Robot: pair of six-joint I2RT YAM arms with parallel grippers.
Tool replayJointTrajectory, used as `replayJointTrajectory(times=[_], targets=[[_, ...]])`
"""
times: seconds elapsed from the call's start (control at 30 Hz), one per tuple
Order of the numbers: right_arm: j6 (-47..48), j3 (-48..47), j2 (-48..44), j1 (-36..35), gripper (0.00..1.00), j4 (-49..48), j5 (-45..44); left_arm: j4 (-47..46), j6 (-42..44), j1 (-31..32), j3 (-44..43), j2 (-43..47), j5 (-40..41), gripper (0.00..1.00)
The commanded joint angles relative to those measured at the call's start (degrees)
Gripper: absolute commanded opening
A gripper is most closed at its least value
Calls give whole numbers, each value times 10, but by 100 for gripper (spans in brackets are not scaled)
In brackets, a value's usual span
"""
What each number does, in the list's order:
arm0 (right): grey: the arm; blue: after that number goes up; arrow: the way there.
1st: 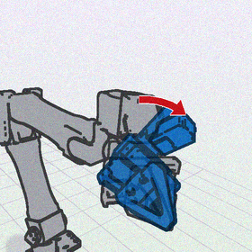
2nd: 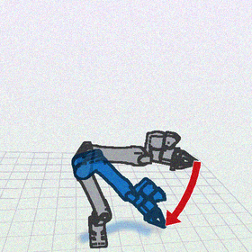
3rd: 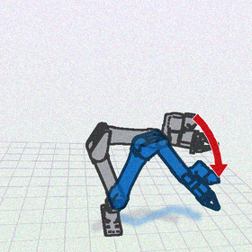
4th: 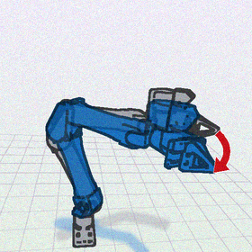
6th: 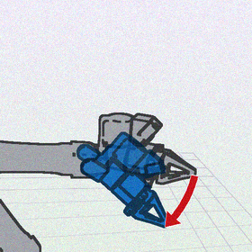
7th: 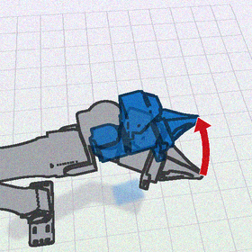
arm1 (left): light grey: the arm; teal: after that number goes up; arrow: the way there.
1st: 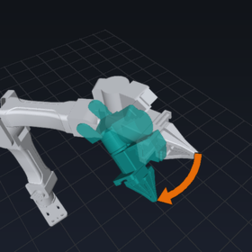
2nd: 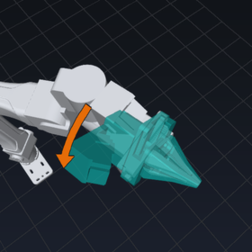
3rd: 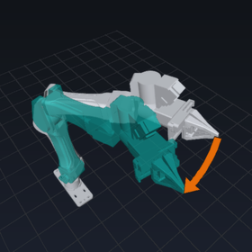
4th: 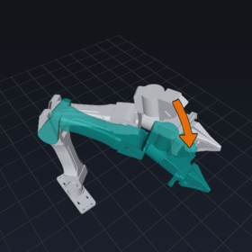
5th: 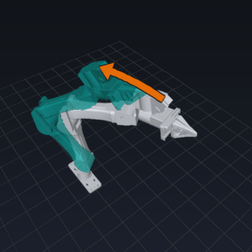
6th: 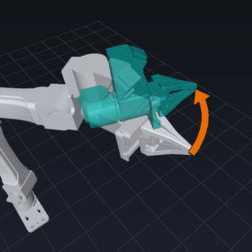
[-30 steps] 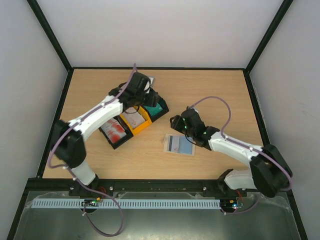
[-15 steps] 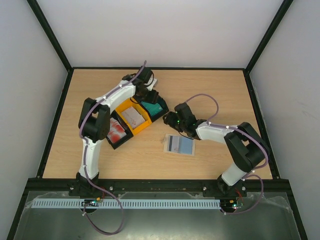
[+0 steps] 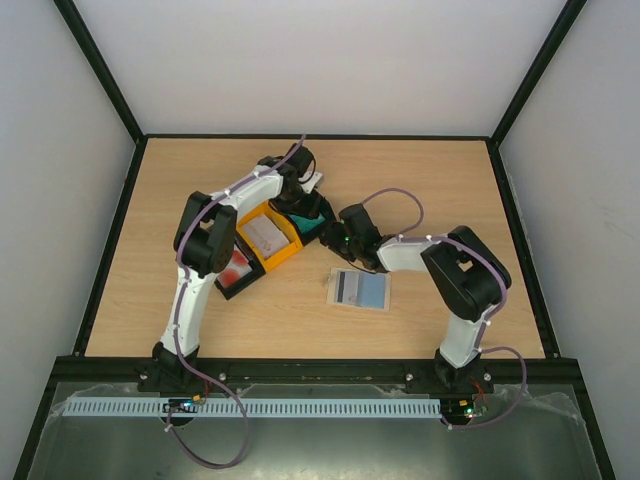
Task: Put the credit cards into the card holder
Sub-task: Pick up the credit card from the storage box.
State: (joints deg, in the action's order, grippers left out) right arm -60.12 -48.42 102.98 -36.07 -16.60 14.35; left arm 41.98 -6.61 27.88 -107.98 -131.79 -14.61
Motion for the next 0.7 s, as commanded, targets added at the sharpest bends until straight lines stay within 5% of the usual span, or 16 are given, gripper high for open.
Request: replayJointTrajectory(times=[0.0, 0.13, 0.37, 0.67], targets=[[0, -42, 29, 1, 49, -12, -7, 41, 20, -1, -13, -15, -17, 41], [5, -57, 50, 1, 48, -6, -6, 50, 25, -1, -24, -20, -28, 38], [12, -69, 66, 1, 39, 1, -4, 55, 23, 0, -31, -2, -69, 17], [16, -71, 68, 1, 34, -6, -1, 77, 23, 5, -35, 23, -75, 15]])
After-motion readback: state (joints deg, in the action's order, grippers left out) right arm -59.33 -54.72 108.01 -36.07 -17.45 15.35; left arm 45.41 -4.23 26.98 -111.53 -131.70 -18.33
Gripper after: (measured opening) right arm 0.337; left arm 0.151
